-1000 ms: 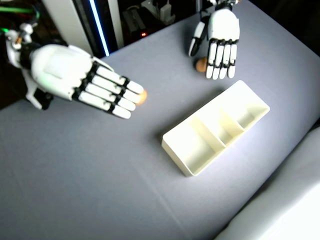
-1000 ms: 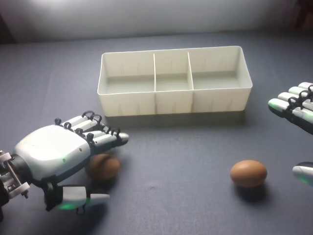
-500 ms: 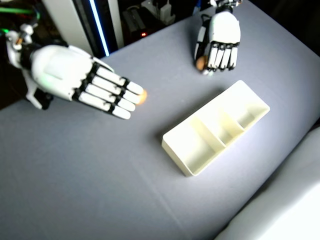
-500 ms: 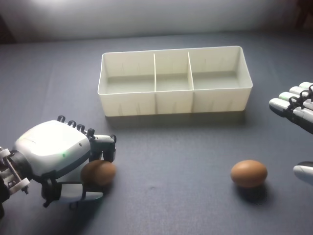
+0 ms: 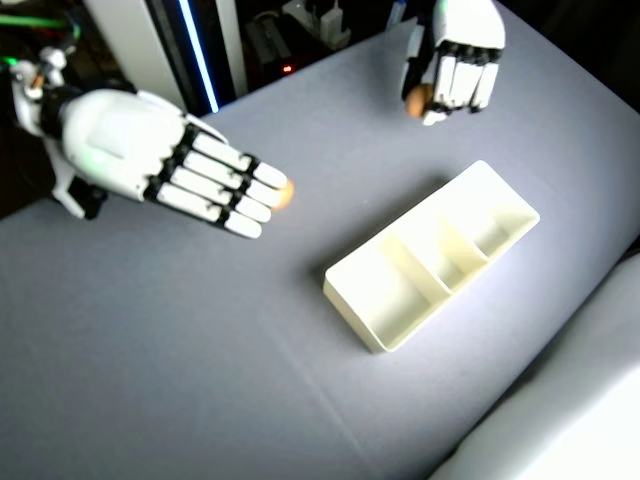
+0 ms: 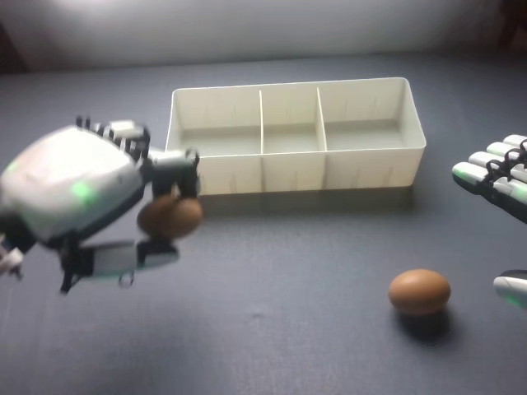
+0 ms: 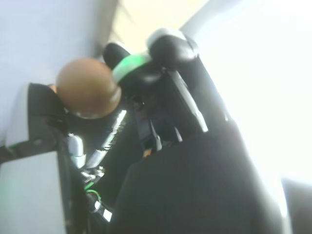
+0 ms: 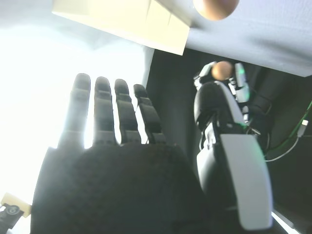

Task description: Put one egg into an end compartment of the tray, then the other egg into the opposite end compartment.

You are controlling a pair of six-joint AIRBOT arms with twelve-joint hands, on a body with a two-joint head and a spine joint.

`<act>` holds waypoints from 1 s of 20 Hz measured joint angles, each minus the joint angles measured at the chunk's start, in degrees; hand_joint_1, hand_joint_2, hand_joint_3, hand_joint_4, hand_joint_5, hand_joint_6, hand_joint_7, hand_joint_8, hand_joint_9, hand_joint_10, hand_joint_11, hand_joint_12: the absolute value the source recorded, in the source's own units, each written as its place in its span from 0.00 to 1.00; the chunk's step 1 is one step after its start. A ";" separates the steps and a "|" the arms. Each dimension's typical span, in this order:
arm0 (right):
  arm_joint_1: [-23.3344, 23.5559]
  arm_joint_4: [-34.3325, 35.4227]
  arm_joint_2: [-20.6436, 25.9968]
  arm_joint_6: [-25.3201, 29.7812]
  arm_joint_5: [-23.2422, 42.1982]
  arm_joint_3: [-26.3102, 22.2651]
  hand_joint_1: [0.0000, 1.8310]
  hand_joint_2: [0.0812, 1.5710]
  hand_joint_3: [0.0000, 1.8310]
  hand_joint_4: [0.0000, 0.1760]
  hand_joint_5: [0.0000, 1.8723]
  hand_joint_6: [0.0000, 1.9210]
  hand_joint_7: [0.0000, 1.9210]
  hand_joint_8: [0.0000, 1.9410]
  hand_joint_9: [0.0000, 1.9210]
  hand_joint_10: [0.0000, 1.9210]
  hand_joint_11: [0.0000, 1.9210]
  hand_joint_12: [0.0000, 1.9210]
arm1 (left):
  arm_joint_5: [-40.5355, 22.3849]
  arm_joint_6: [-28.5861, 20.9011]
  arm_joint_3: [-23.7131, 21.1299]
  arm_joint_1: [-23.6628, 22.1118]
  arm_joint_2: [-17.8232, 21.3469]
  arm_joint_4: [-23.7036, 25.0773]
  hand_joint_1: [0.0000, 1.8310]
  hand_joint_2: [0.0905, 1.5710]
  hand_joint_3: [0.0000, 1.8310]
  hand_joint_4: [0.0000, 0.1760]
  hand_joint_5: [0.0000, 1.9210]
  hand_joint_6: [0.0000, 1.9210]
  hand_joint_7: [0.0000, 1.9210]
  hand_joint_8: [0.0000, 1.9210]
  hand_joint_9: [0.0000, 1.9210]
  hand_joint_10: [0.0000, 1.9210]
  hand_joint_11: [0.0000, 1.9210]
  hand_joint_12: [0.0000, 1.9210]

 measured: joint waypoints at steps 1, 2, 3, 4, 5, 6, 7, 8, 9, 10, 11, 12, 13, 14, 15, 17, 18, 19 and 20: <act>0.00 0.20 0.00 0.00 0.04 0.00 0.14 0.85 0.00 0.00 0.00 0.00 0.00 0.00 0.00 0.00 0.00 0.00 | 0.92 0.26 2.01 -2.75 -1.36 -0.63 0.66 0.74 0.01 0.00 0.45 0.52 0.46 0.79 0.42 0.99 0.29 1.00; -0.02 0.15 0.00 0.02 0.09 0.00 0.13 0.85 0.00 0.00 0.00 0.00 0.00 0.00 0.00 0.00 0.00 0.00 | 1.75 0.28 2.99 -4.00 -1.88 -1.18 0.67 0.74 0.00 0.00 0.44 0.50 0.45 0.77 0.45 0.96 0.40 1.00; -0.11 0.11 0.00 0.00 0.15 0.00 0.11 0.85 0.00 0.00 0.00 0.00 0.00 0.00 0.00 0.00 0.00 0.00 | 3.19 0.28 4.46 -5.81 -2.71 -1.60 0.67 0.74 0.00 0.00 0.44 0.50 0.45 0.77 0.50 0.97 0.51 1.00; -0.42 0.39 0.00 0.02 0.31 0.00 0.10 0.85 0.00 0.00 0.00 0.00 0.00 0.00 0.00 0.00 0.00 0.00 | 6.56 1.49 6.88 -9.14 -4.46 -3.19 0.66 0.75 0.00 0.00 0.43 0.53 0.44 0.83 0.56 0.97 0.58 1.00; -0.42 0.50 0.00 0.00 0.31 0.02 0.10 0.86 0.00 0.00 0.00 0.00 0.00 0.00 0.00 0.00 0.00 0.00 | 7.82 2.89 7.61 -10.19 -5.11 -4.11 0.63 0.73 0.00 0.00 0.45 0.59 0.51 0.90 0.60 0.99 0.64 1.00; -0.42 0.52 0.00 0.02 0.33 0.02 0.10 0.86 0.00 0.00 0.00 0.00 0.00 0.00 0.00 0.00 0.00 0.00 | 9.29 4.50 8.48 -11.50 -5.99 -5.53 0.63 0.73 0.00 0.00 0.45 0.59 0.51 0.90 0.60 0.99 0.64 1.00; -0.42 0.35 -0.02 0.02 0.39 0.13 0.11 0.86 0.00 0.00 0.00 0.00 0.00 0.00 0.00 0.00 0.00 0.00 | 11.96 5.33 10.80 -13.51 -7.76 -6.62 0.61 0.74 0.00 0.00 0.44 0.63 0.52 0.98 0.64 1.00 0.72 1.00; -0.42 0.42 -0.09 0.02 0.44 0.13 0.11 0.86 0.00 0.00 0.00 0.00 0.00 0.00 0.00 0.00 0.00 0.00 | 14.58 5.42 12.76 -15.10 -9.07 -7.26 0.61 0.74 0.00 0.00 0.44 0.63 0.52 0.98 0.64 1.00 0.72 1.00; -0.42 0.35 -0.26 0.00 0.42 0.37 0.11 0.86 0.00 0.00 0.00 0.00 0.00 0.00 0.00 0.00 0.00 0.00 | 17.27 5.46 14.58 -16.70 -10.40 -7.87 0.61 0.74 0.00 0.00 0.44 0.62 0.50 0.98 0.62 1.00 0.69 1.00; -0.42 0.48 -0.28 0.00 0.37 0.42 0.12 0.86 0.00 0.00 0.00 0.00 0.00 0.00 0.00 0.00 0.00 0.00 | 19.06 5.49 16.00 -17.88 -11.56 -8.13 0.64 0.77 0.02 0.00 0.39 0.61 0.42 0.88 0.51 1.00 0.58 1.00; -0.42 0.59 -0.35 0.00 0.39 0.55 0.13 0.85 0.00 0.00 0.00 0.00 0.00 0.00 0.00 0.00 0.00 0.00 | 21.03 5.84 17.18 -18.88 -12.66 -8.61 0.69 0.78 0.00 0.00 0.22 0.61 0.37 0.77 0.37 0.90 0.37 1.00; -0.42 0.57 -0.37 0.02 0.46 0.59 0.13 0.85 0.00 0.00 0.00 0.00 0.00 0.00 0.00 0.00 0.00 0.00 | 22.38 6.36 17.90 -19.26 -13.49 -9.05 0.69 0.78 0.00 0.00 0.22 0.61 0.37 0.77 0.37 0.90 0.37 1.00; -0.42 0.50 -0.37 0.02 0.44 0.59 0.13 0.85 0.00 0.00 0.00 0.00 0.00 0.00 0.00 0.00 0.00 0.00 | 23.47 6.38 18.53 -19.32 -13.99 -9.18 0.69 0.79 0.01 0.00 0.15 0.56 0.35 0.78 0.29 0.85 0.26 1.00; -0.42 0.42 -0.46 0.04 0.46 0.59 0.13 0.85 0.00 0.00 0.00 0.00 0.00 0.00 0.00 0.00 0.00 0.00 | 24.74 6.54 18.84 -19.32 -14.32 -9.86 0.61 0.74 0.00 0.00 0.12 0.48 0.21 0.68 0.17 0.77 0.10 1.00; -0.42 0.50 -0.57 0.02 0.42 0.59 0.13 0.85 0.00 0.00 0.00 0.00 0.00 0.00 0.00 0.00 0.00 0.00 | 25.75 6.64 19.06 -19.30 -14.56 -10.19 0.57 0.70 0.00 0.11 0.09 0.45 0.16 0.62 0.07 0.75 0.02 1.00; -0.42 0.00 -0.61 0.26 0.44 0.59 0.14 0.84 0.00 0.00 0.00 0.00 0.00 0.00 0.00 0.00 0.00 0.00 | 26.25 7.04 19.12 -19.30 -14.58 -10.40 0.51 0.66 0.00 0.39 0.02 0.45 0.10 0.50 0.00 0.64 0.00 0.97; -0.42 -0.37 -0.63 0.70 0.44 0.59 0.16 0.83 0.00 0.00 0.00 0.00 0.00 0.00 0.00 0.00 0.00 0.00 | 25.92 7.13 19.12 -19.30 -14.58 -10.43 0.47 0.67 0.00 0.53 0.00 0.43 0.05 0.43 0.00 0.51 0.00 0.93; -0.42 -0.83 -0.72 1.22 0.44 0.59 0.20 0.82 0.00 0.00 0.00 0.00 0.00 0.00 0.00 0.00 0.00 0.00 | 25.73 7.15 19.10 -19.30 -14.58 -10.40 0.39 0.70 0.00 0.73 0.00 0.44 0.01 0.37 0.00 0.30 0.00 0.88; -0.42 -1.16 -0.85 1.33 0.46 0.59 0.20 0.82 0.00 0.00 0.00 0.00 0.00 0.00 0.00 0.00 0.00 0.00 | 25.42 7.17 18.56 -19.17 -14.45 -10.60 0.39 0.70 0.00 0.73 0.00 0.44 0.01 0.37 0.00 0.30 0.00 0.88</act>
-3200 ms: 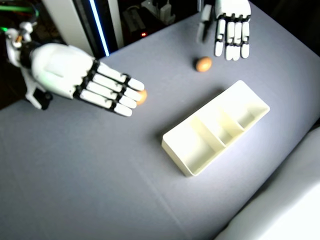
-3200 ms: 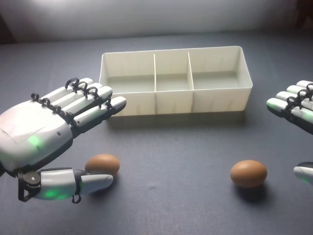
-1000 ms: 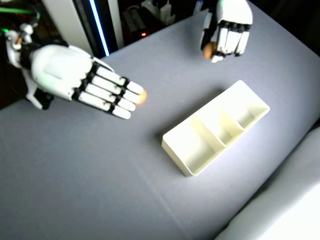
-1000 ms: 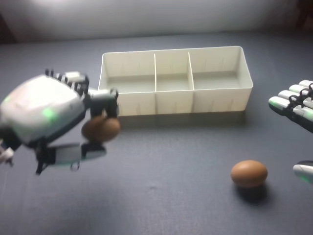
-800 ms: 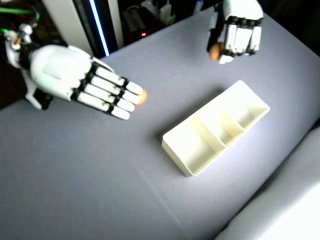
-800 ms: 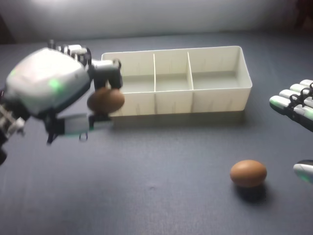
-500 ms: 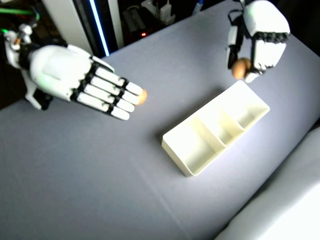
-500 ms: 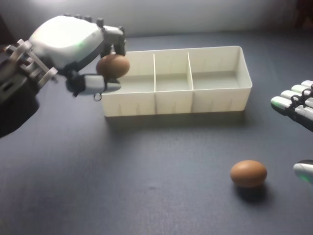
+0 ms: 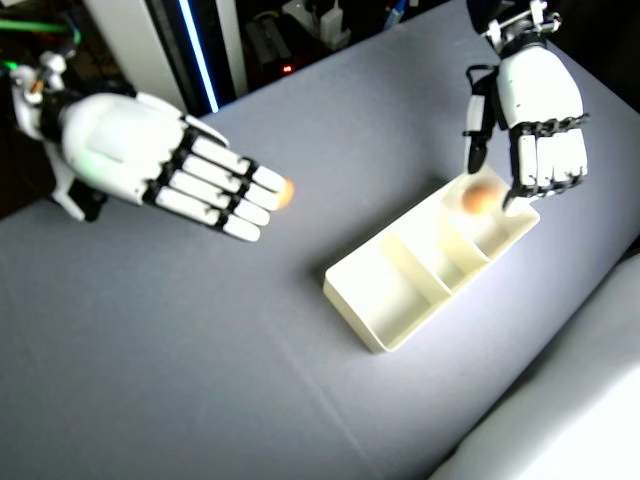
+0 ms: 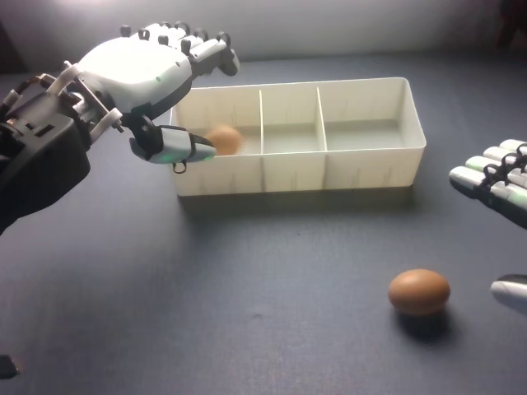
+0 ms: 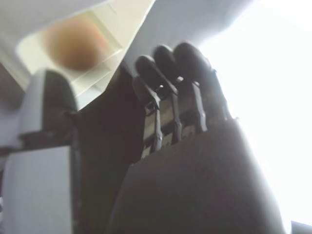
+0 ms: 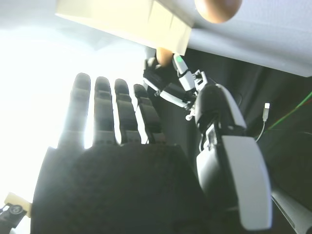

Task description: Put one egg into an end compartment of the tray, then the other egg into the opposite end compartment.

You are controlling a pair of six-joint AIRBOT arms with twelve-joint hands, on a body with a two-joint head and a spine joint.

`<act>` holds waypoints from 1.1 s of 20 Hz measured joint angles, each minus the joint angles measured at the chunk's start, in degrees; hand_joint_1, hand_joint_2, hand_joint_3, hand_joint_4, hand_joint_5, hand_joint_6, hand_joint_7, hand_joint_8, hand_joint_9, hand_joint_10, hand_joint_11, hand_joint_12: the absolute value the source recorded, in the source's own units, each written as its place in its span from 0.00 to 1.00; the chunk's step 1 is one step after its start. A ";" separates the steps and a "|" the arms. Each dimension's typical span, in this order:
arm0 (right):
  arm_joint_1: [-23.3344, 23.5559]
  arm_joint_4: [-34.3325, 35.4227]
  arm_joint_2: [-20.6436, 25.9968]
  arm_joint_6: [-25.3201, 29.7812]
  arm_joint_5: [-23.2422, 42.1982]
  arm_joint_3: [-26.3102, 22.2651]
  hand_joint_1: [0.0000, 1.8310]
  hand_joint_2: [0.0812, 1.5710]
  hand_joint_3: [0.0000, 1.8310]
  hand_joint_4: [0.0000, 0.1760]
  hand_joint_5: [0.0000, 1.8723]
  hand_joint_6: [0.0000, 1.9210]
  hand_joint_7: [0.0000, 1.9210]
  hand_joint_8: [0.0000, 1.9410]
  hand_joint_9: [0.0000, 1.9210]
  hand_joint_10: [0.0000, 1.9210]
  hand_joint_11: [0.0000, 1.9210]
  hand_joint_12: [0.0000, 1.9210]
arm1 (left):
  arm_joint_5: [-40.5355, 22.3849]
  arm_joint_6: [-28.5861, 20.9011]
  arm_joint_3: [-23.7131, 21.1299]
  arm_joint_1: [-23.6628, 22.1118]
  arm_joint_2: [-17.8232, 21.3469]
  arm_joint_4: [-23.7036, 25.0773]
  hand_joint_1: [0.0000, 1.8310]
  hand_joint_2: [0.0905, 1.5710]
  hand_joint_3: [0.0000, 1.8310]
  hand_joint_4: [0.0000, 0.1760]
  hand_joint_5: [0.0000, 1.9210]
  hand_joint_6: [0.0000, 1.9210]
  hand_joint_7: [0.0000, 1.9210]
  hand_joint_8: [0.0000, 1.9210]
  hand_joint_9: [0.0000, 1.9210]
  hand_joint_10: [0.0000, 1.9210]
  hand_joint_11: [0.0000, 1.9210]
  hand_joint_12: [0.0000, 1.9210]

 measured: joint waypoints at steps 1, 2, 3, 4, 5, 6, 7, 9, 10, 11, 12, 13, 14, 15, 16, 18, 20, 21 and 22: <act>0.00 -0.28 -0.24 0.63 -0.02 0.00 0.22 0.81 0.00 0.00 0.00 0.00 0.00 0.00 0.00 0.00 0.00 0.00 | -1.57 0.00 -1.38 0.61 0.81 0.11 0.32 0.79 0.02 0.83 0.00 0.44 0.00 0.35 0.00 0.25 0.00 0.84; 0.00 -0.94 -0.33 1.68 -0.04 0.09 0.22 0.81 0.00 0.00 0.00 0.00 0.00 0.00 0.00 0.00 0.00 0.00 | -3.19 0.00 -2.80 1.18 1.68 0.48 0.32 0.79 0.02 0.83 0.00 0.44 0.00 0.35 0.00 0.25 0.00 0.84; 0.00 -1.88 -0.61 3.23 -0.04 0.37 0.25 0.79 0.00 0.00 0.00 0.00 0.00 0.00 0.02 0.01 0.01 0.00 | -5.09 0.00 -4.37 2.12 2.84 1.31 0.29 0.87 0.01 0.55 0.00 0.46 0.03 0.26 0.00 0.25 0.00 0.73; 0.00 -2.62 -0.90 4.74 0.00 0.61 0.29 0.76 0.00 0.00 0.00 0.01 0.03 0.01 0.00 0.13 0.00 0.30 | -7.28 0.00 -5.95 3.08 4.15 2.21 0.29 0.88 0.01 0.42 0.00 0.47 0.06 0.27 0.00 0.31 0.00 0.76; 0.00 -3.39 -1.46 5.95 -0.02 1.14 0.31 0.75 0.00 0.00 0.00 0.01 0.04 0.01 0.00 0.17 0.00 0.55 | -9.22 0.00 -7.32 4.02 5.62 3.26 0.30 0.89 0.01 0.51 0.00 0.48 0.06 0.28 0.00 0.31 0.00 0.76; 0.39 -3.50 -2.93 7.45 -0.83 2.14 0.33 0.73 0.00 0.00 0.00 0.04 0.05 0.02 0.00 0.22 0.00 0.86 | -13.77 -1.29 -9.77 6.45 8.37 4.50 0.36 0.88 0.00 0.59 0.01 0.52 0.08 0.28 0.00 0.29 0.00 0.73; 0.48 -3.52 -3.37 7.54 -1.38 2.47 0.33 0.73 0.00 0.00 0.00 0.04 0.05 0.02 0.00 0.22 0.00 0.86 | -15.28 -1.97 -10.54 7.34 9.18 4.85 0.36 0.88 0.00 0.59 0.01 0.52 0.08 0.28 0.00 0.29 0.00 0.73; 1.44 -3.76 -4.26 7.82 -2.89 3.28 0.39 0.71 0.00 0.00 0.01 0.08 0.06 0.03 0.00 0.29 0.00 0.99 | -18.71 -2.34 -12.74 9.64 10.95 5.75 0.43 0.88 0.00 0.39 0.07 0.48 0.11 0.22 0.00 0.28 0.00 0.67; 2.27 -4.11 -4.90 7.93 -3.69 3.80 0.40 0.71 0.00 0.00 0.01 0.09 0.07 0.03 0.00 0.31 0.00 0.94 | -20.52 -2.60 -14.01 11.19 11.78 6.67 0.43 0.88 0.00 0.20 0.10 0.44 0.12 0.18 0.00 0.24 0.00 0.61; 2.73 -4.52 -5.66 8.07 -4.57 4.26 0.41 0.70 0.00 0.00 0.02 0.11 0.09 0.03 0.00 0.33 0.00 0.89 | -21.92 -2.84 -15.04 12.48 12.63 7.34 0.42 0.88 0.00 0.14 0.14 0.37 0.15 0.13 0.00 0.25 0.00 0.60; 3.65 -4.90 -6.47 8.24 -5.92 4.83 0.41 0.69 0.00 0.00 0.04 0.12 0.09 0.03 0.00 0.32 0.00 0.84 | -23.78 -3.54 -16.31 14.56 13.84 7.91 0.41 0.89 0.00 0.14 0.16 0.36 0.17 0.10 0.00 0.29 0.00 0.63; 4.26 -5.27 -7.17 8.26 -7.13 5.33 0.42 0.69 0.00 0.00 0.05 0.12 0.10 0.03 0.00 0.33 0.00 0.82 | -25.20 -3.80 -17.18 16.17 14.75 8.04 0.43 0.88 0.00 0.03 0.17 0.37 0.18 0.09 0.00 0.32 0.00 0.66; 4.92 -5.53 -7.87 8.28 -8.87 5.99 0.42 0.69 0.00 0.00 0.04 0.11 0.10 0.03 0.00 0.33 0.00 0.79 | -26.56 -4.20 -18.14 17.88 15.93 7.78 0.47 0.88 0.00 0.00 0.19 0.36 0.20 0.08 0.00 0.36 0.00 0.70; 5.35 -5.40 -8.52 8.28 -9.79 6.51 0.42 0.69 0.00 0.00 0.05 0.11 0.11 0.03 0.00 0.35 0.00 0.77 | -27.76 -4.33 -18.71 18.84 16.85 7.52 0.45 0.89 0.00 0.00 0.21 0.36 0.21 0.08 0.00 0.41 0.00 0.75; 5.90 -5.49 -9.22 8.28 -10.93 7.15 0.42 0.69 0.00 0.00 0.05 0.11 0.11 0.03 0.00 0.36 0.00 0.77 | -29.40 -4.35 -19.47 19.85 17.86 7.10 0.40 0.90 0.00 0.00 0.20 0.36 0.21 0.08 0.00 0.43 0.00 0.79; 6.75 -5.53 -10.45 8.07 -13.11 8.26 0.42 0.69 0.00 0.00 0.07 0.10 0.13 0.02 0.00 0.38 0.00 0.83 | -32.74 -4.35 -20.65 21.75 19.08 6.64 0.40 0.91 0.00 0.00 0.20 0.35 0.21 0.07 0.00 0.46 0.00 0.80; 7.43 -5.38 -11.39 7.76 -15.10 9.31 0.42 0.71 0.00 0.00 0.07 0.10 0.14 0.02 0.00 0.39 0.00 0.93 | -33.64 -4.37 -21.29 22.75 19.28 7.19 0.43 0.91 0.00 0.00 0.23 0.90 0.23 0.08 0.00 0.44 0.00 0.76; 7.63 -5.25 -11.96 7.74 -16.04 9.77 0.42 0.71 0.00 0.00 0.07 0.10 0.14 0.02 0.00 0.40 0.00 0.95 | -33.70 -4.44 -21.40 22.97 19.28 7.72 0.43 0.91 0.00 0.00 0.23 0.92 0.24 0.08 0.00 0.45 0.00 0.75; 7.76 -5.16 -12.41 7.69 -16.70 10.14 0.43 0.71 0.00 0.00 0.08 0.11 0.15 0.03 0.00 0.45 0.00 0.99 | -33.64 -4.52 -21.40 23.15 19.28 7.72 0.43 0.90 0.00 0.00 0.18 0.56 0.24 0.07 0.00 0.42 0.00 0.70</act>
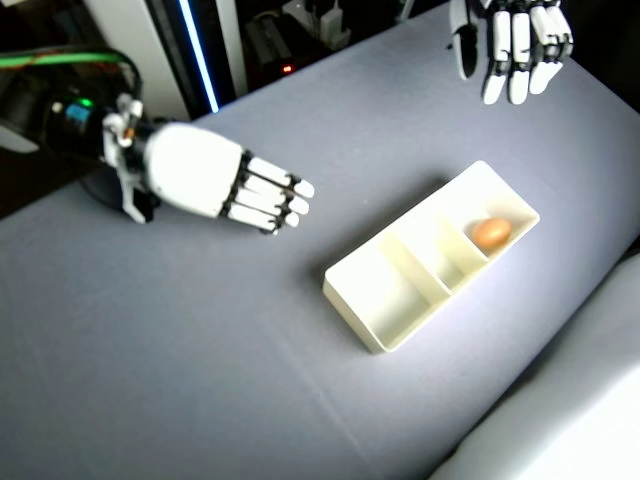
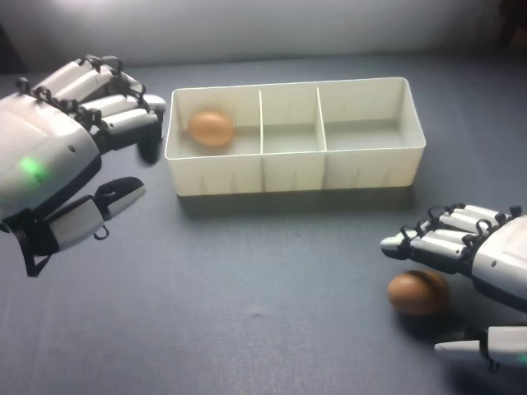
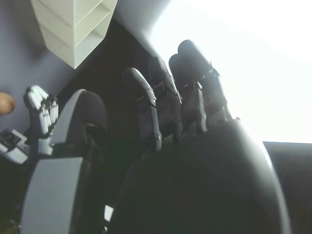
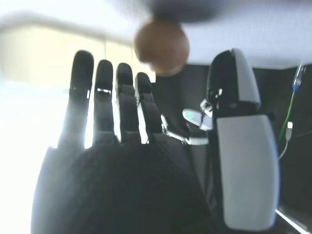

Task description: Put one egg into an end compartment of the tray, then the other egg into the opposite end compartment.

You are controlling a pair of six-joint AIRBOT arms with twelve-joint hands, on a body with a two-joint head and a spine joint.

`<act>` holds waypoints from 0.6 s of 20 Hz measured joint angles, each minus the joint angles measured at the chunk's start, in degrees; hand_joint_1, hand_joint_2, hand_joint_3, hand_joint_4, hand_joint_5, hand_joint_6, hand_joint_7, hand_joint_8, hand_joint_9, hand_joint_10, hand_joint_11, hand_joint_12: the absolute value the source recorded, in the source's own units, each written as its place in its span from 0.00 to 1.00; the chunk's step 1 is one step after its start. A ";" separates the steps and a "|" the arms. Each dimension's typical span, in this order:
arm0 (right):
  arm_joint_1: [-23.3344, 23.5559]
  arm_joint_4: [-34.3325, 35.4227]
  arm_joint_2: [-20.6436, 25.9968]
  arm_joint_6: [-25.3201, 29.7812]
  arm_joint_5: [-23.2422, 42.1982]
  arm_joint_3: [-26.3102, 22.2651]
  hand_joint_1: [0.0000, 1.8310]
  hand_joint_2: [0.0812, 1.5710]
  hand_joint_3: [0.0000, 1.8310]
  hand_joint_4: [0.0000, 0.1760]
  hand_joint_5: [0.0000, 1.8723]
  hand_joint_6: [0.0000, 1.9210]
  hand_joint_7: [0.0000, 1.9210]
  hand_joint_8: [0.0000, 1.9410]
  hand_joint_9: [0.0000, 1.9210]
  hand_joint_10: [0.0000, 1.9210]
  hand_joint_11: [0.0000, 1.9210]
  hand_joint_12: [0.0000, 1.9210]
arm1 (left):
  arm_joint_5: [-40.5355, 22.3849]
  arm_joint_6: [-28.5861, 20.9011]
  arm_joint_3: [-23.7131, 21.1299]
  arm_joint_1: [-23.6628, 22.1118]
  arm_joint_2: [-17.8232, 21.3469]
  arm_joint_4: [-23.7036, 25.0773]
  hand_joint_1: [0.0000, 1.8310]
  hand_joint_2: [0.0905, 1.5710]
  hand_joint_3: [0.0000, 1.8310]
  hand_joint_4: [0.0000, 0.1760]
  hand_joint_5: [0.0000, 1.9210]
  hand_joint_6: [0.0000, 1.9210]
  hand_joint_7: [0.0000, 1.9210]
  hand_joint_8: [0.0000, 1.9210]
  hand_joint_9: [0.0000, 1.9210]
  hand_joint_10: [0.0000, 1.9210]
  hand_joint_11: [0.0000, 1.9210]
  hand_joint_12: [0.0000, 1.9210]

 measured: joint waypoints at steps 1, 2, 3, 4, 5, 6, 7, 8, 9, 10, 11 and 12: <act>0.42 0.17 -0.44 -0.13 -0.72 0.35 0.46 0.71 0.00 0.00 0.13 0.12 0.20 0.05 0.00 0.54 0.00 0.99 | -0.02 0.00 0.02 0.13 0.00 -0.81 0.46 0.90 0.00 0.00 0.23 0.83 0.25 0.07 0.00 0.42 0.00 0.67; 0.85 0.04 -0.92 -0.09 -1.33 0.79 0.49 0.73 0.00 0.00 0.17 0.22 0.25 0.24 0.02 0.67 0.00 0.99 | -0.15 0.00 0.02 0.37 0.00 -1.51 0.47 0.90 0.00 0.00 0.24 0.89 0.25 0.07 0.00 0.42 0.00 0.67; 1.27 0.13 -1.38 -0.09 -1.92 1.31 0.52 0.74 0.00 0.00 0.23 0.29 0.30 0.36 0.09 0.71 0.00 0.99 | -0.07 -0.02 0.02 0.59 0.00 -1.73 0.49 0.89 0.00 0.00 0.25 0.89 0.27 0.06 0.02 0.43 0.00 0.72; 1.68 0.17 -1.77 -0.09 -1.70 1.66 0.63 0.75 0.00 0.00 0.35 0.59 0.46 0.55 0.24 0.69 0.00 1.00 | 0.11 -0.17 0.02 0.61 0.00 -1.70 0.48 0.88 0.00 0.00 0.21 0.51 0.27 0.06 0.02 0.44 0.00 0.74; 2.36 0.26 -1.86 -0.09 -1.20 1.64 0.65 0.75 0.00 0.00 0.38 0.65 0.47 0.63 0.30 0.68 0.00 1.00 | 0.00 -0.26 0.00 0.85 0.07 -1.53 0.50 0.88 0.00 0.00 0.25 0.79 0.28 0.05 0.01 0.45 0.00 0.76; 2.73 -0.33 -1.79 -0.11 -0.50 1.64 0.65 0.79 0.01 0.00 0.35 0.69 0.43 0.77 0.29 0.85 0.00 1.00 | -0.15 -0.44 0.00 1.18 0.24 -1.25 0.50 0.89 0.00 0.00 0.25 0.88 0.29 0.04 0.00 0.48 0.00 0.77; 2.91 -0.76 -1.81 -0.13 -0.70 1.62 0.65 0.79 0.01 0.00 0.35 0.69 0.43 0.77 0.29 0.85 0.00 1.00 | -0.22 -0.46 0.00 1.38 0.37 -1.27 0.50 0.89 0.00 0.00 0.25 0.88 0.29 0.04 0.00 0.48 0.00 0.77; 3.15 -1.53 -1.60 -0.07 -1.62 1.18 0.71 0.79 0.01 0.00 0.34 0.68 0.43 0.76 0.30 0.88 0.00 1.00 | -0.33 -0.44 0.00 1.90 0.72 -1.66 0.51 0.89 0.00 0.00 0.26 0.88 0.29 0.04 0.00 0.48 0.00 0.77; 3.61 -2.67 -0.76 -0.09 -1.88 0.39 0.67 0.79 0.00 0.00 0.35 0.67 0.43 0.78 0.28 0.89 0.00 1.00 | -0.81 -0.46 -0.07 2.03 0.72 -2.29 0.51 0.89 0.00 0.00 0.25 0.88 0.29 0.04 0.00 0.47 0.00 0.77; 4.24 -4.09 0.74 -0.09 -1.07 -0.57 0.66 0.78 0.00 0.00 0.38 0.64 0.43 0.78 0.27 0.92 0.03 1.00 | -1.20 -0.46 -0.07 2.08 0.72 -2.36 0.51 0.89 0.00 0.00 0.25 0.88 0.29 0.04 0.00 0.48 0.00 0.77; 5.09 -4.79 2.01 -0.09 0.46 -1.18 0.66 0.78 0.00 0.00 0.38 0.64 0.42 0.79 0.27 0.97 0.06 1.00 | -1.31 -0.44 -0.15 2.12 0.87 -2.29 0.51 0.89 0.00 0.00 0.25 0.88 0.30 0.04 0.00 0.49 0.00 0.78; 6.34 -5.07 3.19 -0.13 2.58 -1.38 0.65 0.79 0.00 0.00 0.38 0.62 0.40 0.85 0.30 0.99 0.11 1.00 | -1.60 -0.46 -0.17 2.29 1.01 -2.12 0.51 0.89 0.00 0.00 0.25 0.89 0.29 0.04 0.00 0.49 0.00 0.79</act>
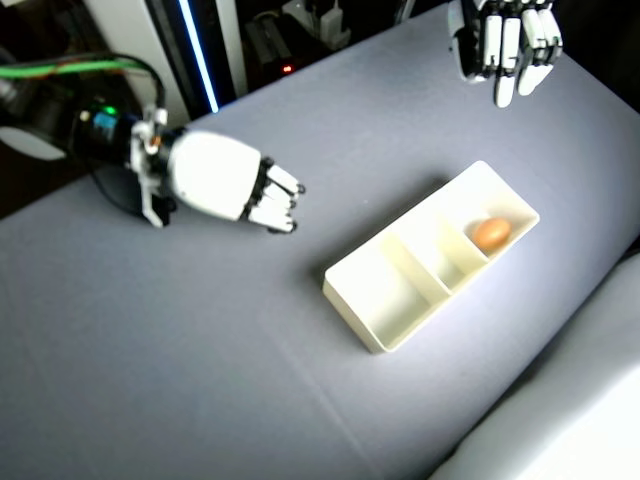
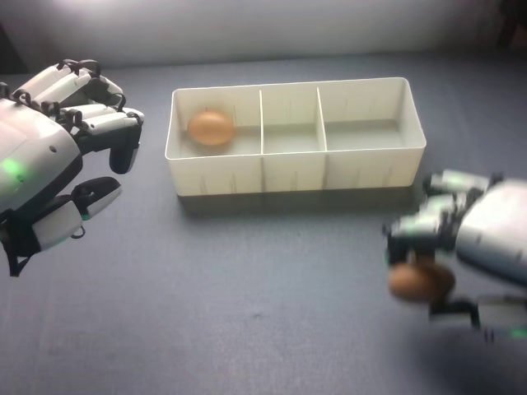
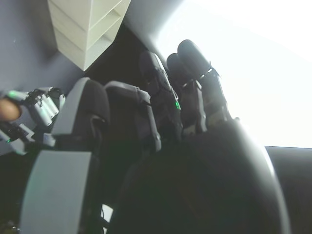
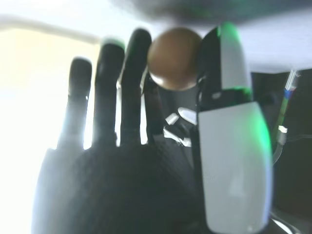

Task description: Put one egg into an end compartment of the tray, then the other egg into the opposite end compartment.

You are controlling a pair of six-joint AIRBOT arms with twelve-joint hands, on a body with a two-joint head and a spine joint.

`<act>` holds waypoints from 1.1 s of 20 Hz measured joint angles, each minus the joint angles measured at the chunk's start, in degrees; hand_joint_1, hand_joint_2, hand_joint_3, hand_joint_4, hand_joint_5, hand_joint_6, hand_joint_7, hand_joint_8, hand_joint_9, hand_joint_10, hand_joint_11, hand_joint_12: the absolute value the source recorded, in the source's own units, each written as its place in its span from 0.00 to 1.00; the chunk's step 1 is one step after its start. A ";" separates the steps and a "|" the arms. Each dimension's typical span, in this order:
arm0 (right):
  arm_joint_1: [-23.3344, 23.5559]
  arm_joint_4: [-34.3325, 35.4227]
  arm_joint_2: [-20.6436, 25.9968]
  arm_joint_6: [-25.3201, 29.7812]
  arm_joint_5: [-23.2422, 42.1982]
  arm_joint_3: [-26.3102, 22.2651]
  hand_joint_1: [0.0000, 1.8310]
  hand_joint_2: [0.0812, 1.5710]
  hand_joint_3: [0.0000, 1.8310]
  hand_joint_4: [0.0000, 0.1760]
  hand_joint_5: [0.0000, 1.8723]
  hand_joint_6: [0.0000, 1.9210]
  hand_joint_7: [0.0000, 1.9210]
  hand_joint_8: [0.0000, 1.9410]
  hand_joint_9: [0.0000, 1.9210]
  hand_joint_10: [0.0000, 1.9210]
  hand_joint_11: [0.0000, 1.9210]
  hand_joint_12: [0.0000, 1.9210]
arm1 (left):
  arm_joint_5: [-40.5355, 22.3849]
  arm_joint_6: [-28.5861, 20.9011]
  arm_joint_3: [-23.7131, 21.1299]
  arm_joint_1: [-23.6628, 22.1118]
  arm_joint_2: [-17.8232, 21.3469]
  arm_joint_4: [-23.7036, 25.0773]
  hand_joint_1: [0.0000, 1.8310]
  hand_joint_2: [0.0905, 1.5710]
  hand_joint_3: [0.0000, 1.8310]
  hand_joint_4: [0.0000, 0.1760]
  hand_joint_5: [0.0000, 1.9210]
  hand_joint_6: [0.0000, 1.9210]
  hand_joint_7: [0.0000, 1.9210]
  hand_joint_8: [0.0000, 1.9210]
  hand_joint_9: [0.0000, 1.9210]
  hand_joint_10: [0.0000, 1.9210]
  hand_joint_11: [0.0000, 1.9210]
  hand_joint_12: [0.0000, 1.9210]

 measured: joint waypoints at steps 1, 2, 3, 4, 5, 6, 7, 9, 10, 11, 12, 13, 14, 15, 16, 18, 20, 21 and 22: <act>1.01 -0.09 0.61 0.00 1.20 0.00 0.65 0.80 0.00 0.00 0.36 0.64 0.39 0.86 0.30 1.00 0.15 1.00 | -0.22 0.00 0.00 0.28 0.00 0.00 0.50 0.89 0.00 0.00 0.25 0.89 0.29 0.04 0.00 0.48 0.00 0.78; 2.62 0.13 1.33 -0.44 2.03 0.02 0.64 0.81 0.00 0.00 0.34 0.70 0.39 0.84 0.25 1.00 0.09 1.00 | -0.22 0.00 0.00 0.46 0.00 -0.04 0.49 0.89 0.00 0.00 0.25 0.89 0.30 0.04 0.00 0.47 0.00 0.76; 3.76 0.15 1.49 -1.64 2.29 0.20 0.64 0.80 0.00 0.00 0.33 0.70 0.41 0.82 0.25 0.98 0.03 1.00 | -0.24 0.00 0.00 0.76 0.00 -0.22 0.49 0.90 0.00 0.00 0.25 0.90 0.29 0.03 0.00 0.47 0.00 0.75; 5.42 0.04 1.38 -1.84 2.14 0.72 0.63 0.80 0.00 0.00 0.36 0.70 0.38 0.82 0.20 0.97 0.03 1.00 | -0.31 0.00 -0.02 0.90 0.00 -0.44 0.48 0.90 0.00 0.00 0.24 0.90 0.29 0.03 0.00 0.47 0.00 0.75; 6.36 -0.31 1.16 -2.32 2.12 1.27 0.63 0.80 0.00 0.00 0.36 0.70 0.38 0.82 0.20 0.97 0.03 1.00 | -0.48 0.00 -0.26 1.03 0.00 -0.68 0.48 0.90 0.00 0.00 0.24 0.90 0.29 0.03 0.00 0.47 0.00 0.75; 7.91 0.44 0.42 -3.10 1.97 2.21 0.62 0.81 0.00 0.00 0.34 0.75 0.37 0.80 0.20 0.93 0.02 1.00 | -0.39 0.00 -0.35 1.11 0.00 -0.59 0.47 0.90 0.00 0.00 0.24 0.91 0.28 0.03 0.00 0.47 0.00 0.74; 9.33 1.33 -0.37 -3.41 1.57 3.28 0.61 0.81 0.00 0.00 0.35 0.75 0.37 0.79 0.19 0.90 0.01 1.00 | -0.31 -0.02 -0.35 1.20 0.00 -0.44 0.46 0.90 0.00 0.00 0.24 0.90 0.27 0.03 0.00 0.46 0.00 0.71; 12.74 3.76 -2.27 -5.66 -0.59 5.77 0.61 0.82 0.00 0.04 0.36 0.76 0.32 0.81 0.13 0.84 0.00 1.00 | -0.61 -0.04 -0.35 1.84 0.00 -0.63 0.45 0.90 0.00 0.00 0.24 0.90 0.27 0.03 0.00 0.46 0.00 0.70; 15.21 5.01 -3.58 -7.02 -2.73 7.56 0.60 0.83 0.00 0.10 0.34 0.79 0.33 0.81 0.15 0.87 0.05 1.00 | -0.46 -0.22 -0.35 1.92 0.00 -0.76 0.45 0.90 0.00 0.00 0.24 0.90 0.27 0.03 0.00 0.47 0.00 0.73; 17.64 6.32 -4.94 -8.37 -5.07 9.57 0.71 0.82 0.00 0.00 0.31 0.73 0.35 0.78 0.32 0.93 0.26 1.00 | -0.59 -0.33 -0.33 1.92 -0.09 -0.81 0.45 0.90 0.00 0.00 0.24 0.91 0.27 0.03 0.00 0.49 0.00 0.76; 19.30 6.71 -6.03 -8.76 -6.67 11.26 0.71 0.82 0.00 0.00 0.31 0.73 0.35 0.78 0.32 0.93 0.26 1.00 | -0.74 -0.55 -0.15 1.95 -0.37 -0.81 0.45 0.90 0.00 0.00 0.24 0.91 0.27 0.03 0.00 0.49 0.00 0.76; 20.79 7.56 -7.28 -8.83 -8.09 13.09 0.66 0.82 0.00 0.00 0.32 0.69 0.37 0.86 0.42 0.98 0.45 1.00 | -0.66 -0.72 0.07 1.95 -0.63 -0.83 0.45 0.90 0.00 0.00 0.24 0.91 0.27 0.03 0.00 0.48 0.00 0.78; 21.84 8.96 -8.70 -8.83 -9.27 15.10 0.64 0.82 0.00 0.00 0.32 0.69 0.37 0.88 0.44 0.97 0.50 1.00 | -0.68 -0.76 0.13 2.12 -0.94 -0.90 0.44 0.91 0.00 0.00 0.23 0.92 0.27 0.03 0.00 0.47 0.00 0.79; 22.40 9.84 -9.97 -8.85 -10.86 17.07 0.64 0.83 0.00 0.00 0.32 0.68 0.37 0.90 0.47 0.99 0.55 1.00 | -0.72 -0.90 0.17 2.34 -1.18 -0.90 0.42 0.91 0.00 0.09 0.23 0.92 0.26 0.03 0.00 0.44 0.00 0.77; 22.58 11.54 -11.06 -8.85 -12.70 18.73 0.64 0.82 0.00 0.00 0.31 0.71 0.38 0.86 0.51 0.97 0.56 1.00 | -0.79 -1.42 0.46 2.43 -1.62 -0.83 0.41 0.91 0.00 0.20 0.23 0.93 0.26 0.03 0.00 0.44 0.00 0.76; 22.64 13.05 -12.70 -9.01 -16.06 21.09 0.65 0.81 0.00 0.00 0.31 0.72 0.42 0.79 0.41 0.88 0.36 1.00 | -0.63 -2.12 0.92 2.47 -2.29 -1.03 0.41 0.92 0.00 0.20 0.22 0.93 0.26 0.03 0.00 0.45 0.00 0.76; 22.69 16.83 -13.00 -13.90 -18.47 21.35 0.51 0.73 0.00 0.00 0.14 0.34 0.20 0.33 0.11 0.61 0.01 0.99 | -0.79 -2.38 1.01 2.47 -2.51 -0.68 0.40 0.92 0.00 0.27 0.22 0.94 0.26 0.03 0.00 0.48 0.00 0.78; 22.75 18.49 -13.00 -16.48 -19.02 21.18 0.38 0.72 0.00 0.00 0.02 0.14 0.09 0.15 0.00 0.34 0.00 0.99 | -0.87 -2.40 1.01 2.49 -2.51 -0.63 0.39 0.91 0.00 0.03 0.15 0.56 0.27 0.03 0.00 0.48 0.00 0.79; 22.80 18.80 -12.92 -16.61 -18.88 20.87 0.35 0.72 0.00 0.00 0.00 0.11 0.05 0.21 0.00 0.30 0.00 1.00 | -1.11 -2.40 1.01 2.58 -2.51 -0.79 0.40 0.91 0.00 0.03 0.17 0.38 0.27 0.02 0.00 0.47 0.00 0.76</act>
